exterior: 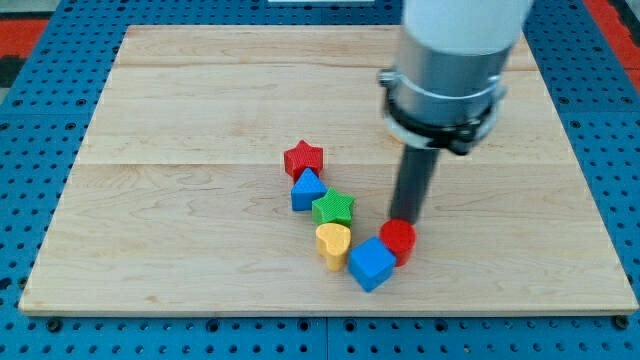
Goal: Place the red blocks to the top of the blue triangle
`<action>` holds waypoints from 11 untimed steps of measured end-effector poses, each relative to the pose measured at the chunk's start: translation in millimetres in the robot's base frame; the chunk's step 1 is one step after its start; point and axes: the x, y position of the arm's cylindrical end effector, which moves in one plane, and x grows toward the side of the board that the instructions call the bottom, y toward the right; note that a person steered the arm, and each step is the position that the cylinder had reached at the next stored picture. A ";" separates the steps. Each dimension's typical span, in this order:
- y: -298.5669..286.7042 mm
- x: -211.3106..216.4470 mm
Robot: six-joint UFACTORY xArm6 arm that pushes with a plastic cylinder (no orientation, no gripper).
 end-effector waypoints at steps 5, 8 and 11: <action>40.8 -33.4; 167.9 42.3; 12.4 47.2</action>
